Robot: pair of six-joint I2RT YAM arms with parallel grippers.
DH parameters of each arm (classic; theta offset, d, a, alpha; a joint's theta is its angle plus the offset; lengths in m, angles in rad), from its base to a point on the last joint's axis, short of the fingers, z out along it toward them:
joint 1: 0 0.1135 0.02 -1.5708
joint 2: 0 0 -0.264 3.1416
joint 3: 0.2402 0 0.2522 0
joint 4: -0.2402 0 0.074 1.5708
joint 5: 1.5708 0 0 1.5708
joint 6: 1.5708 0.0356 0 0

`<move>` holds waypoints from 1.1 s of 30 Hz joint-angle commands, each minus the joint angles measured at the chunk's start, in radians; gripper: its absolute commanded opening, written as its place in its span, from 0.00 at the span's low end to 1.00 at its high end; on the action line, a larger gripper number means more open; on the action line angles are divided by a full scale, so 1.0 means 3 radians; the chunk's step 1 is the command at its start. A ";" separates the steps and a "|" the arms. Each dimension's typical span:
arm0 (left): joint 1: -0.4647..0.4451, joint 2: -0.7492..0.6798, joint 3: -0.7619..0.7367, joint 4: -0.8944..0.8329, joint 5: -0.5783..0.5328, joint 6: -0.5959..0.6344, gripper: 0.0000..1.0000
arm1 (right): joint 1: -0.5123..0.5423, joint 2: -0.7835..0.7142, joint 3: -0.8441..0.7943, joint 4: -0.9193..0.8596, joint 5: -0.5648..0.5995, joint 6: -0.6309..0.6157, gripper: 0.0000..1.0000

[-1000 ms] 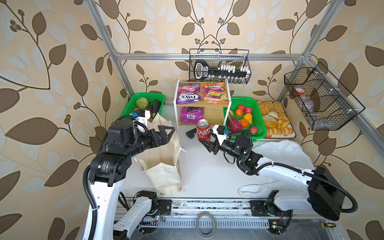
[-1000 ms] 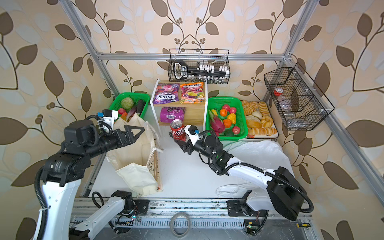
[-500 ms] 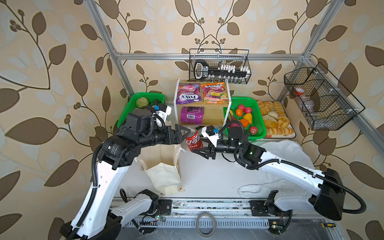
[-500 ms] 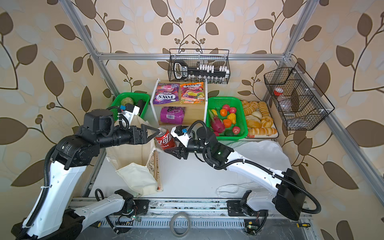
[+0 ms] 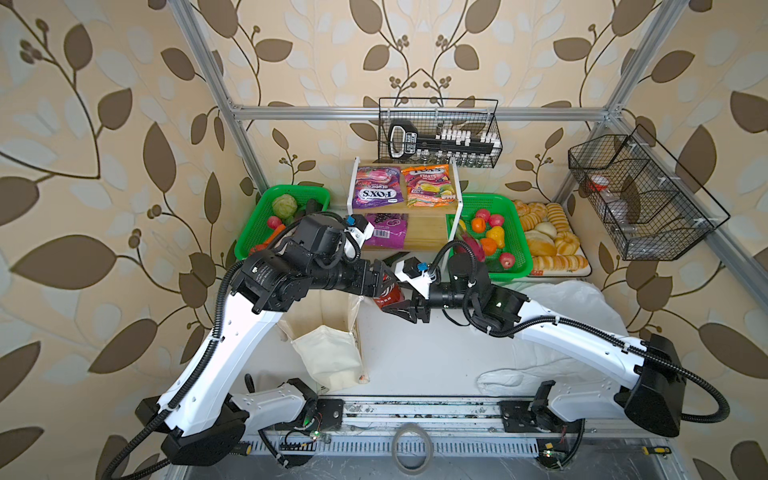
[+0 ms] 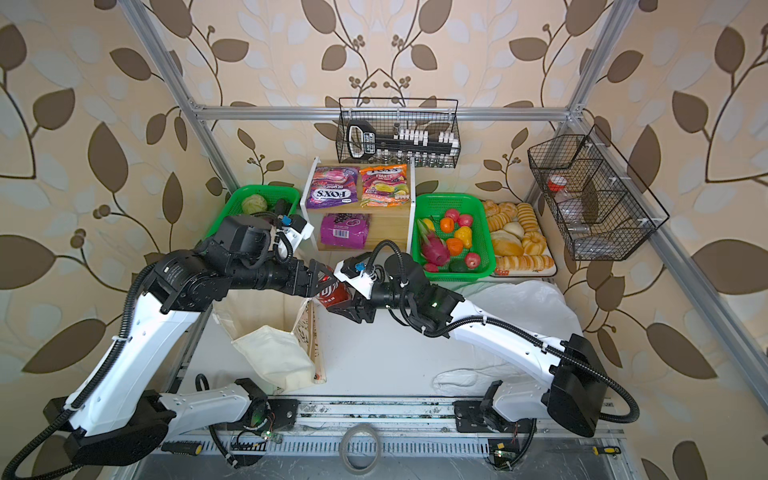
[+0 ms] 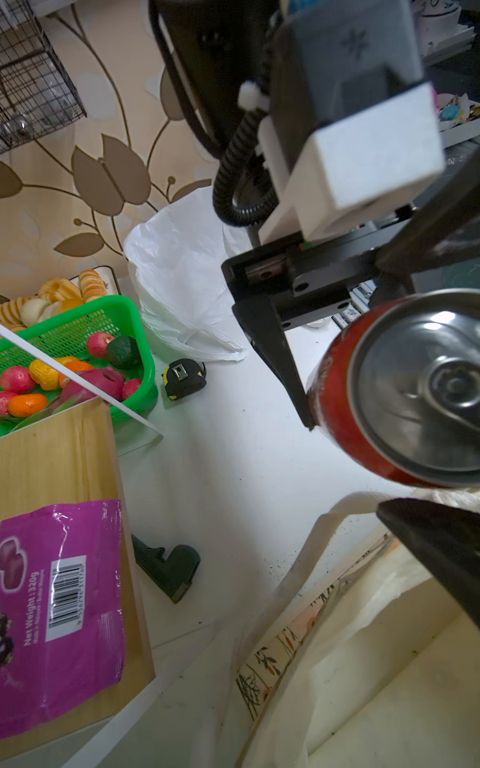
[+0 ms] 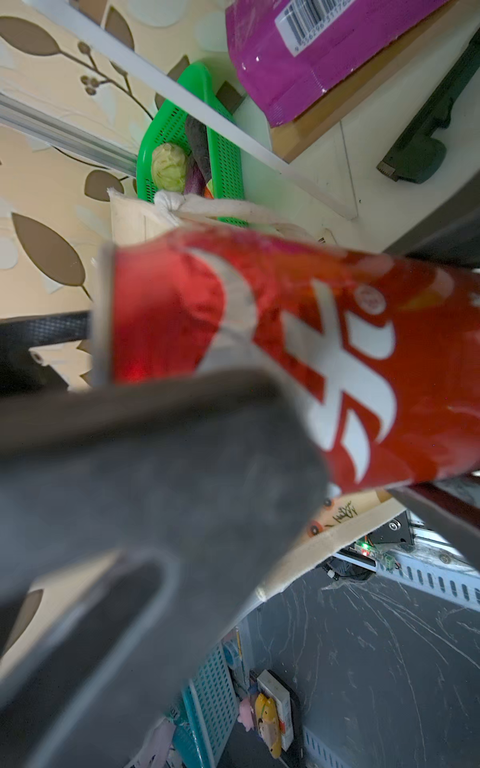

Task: Place the mixed food into the grocery bags and tie them
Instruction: 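Pull the cola can out toward the left gripper while the left gripper reaches over, then grasp the cola can top with the left gripper while the right gripper holds it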

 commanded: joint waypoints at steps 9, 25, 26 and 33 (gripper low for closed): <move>-0.0050 0.0112 0.0171 -0.0258 0.0003 0.0234 0.73 | 0.0037 0.0019 0.0267 0.0224 -0.0038 -0.0201 0.29; -0.0056 0.0131 0.0188 -0.0425 0.0186 0.0312 0.59 | 0.0079 0.0054 0.0267 0.0235 0.0127 -0.0398 0.30; -0.0053 0.0131 0.0194 -0.0425 0.0190 0.0307 0.55 | 0.0085 0.0056 0.0264 0.0235 0.0157 -0.0398 0.30; -0.0052 -0.0024 0.0175 -0.0259 -0.0090 0.0187 0.43 | 0.0093 0.0024 0.0225 0.0290 0.0280 -0.0327 0.44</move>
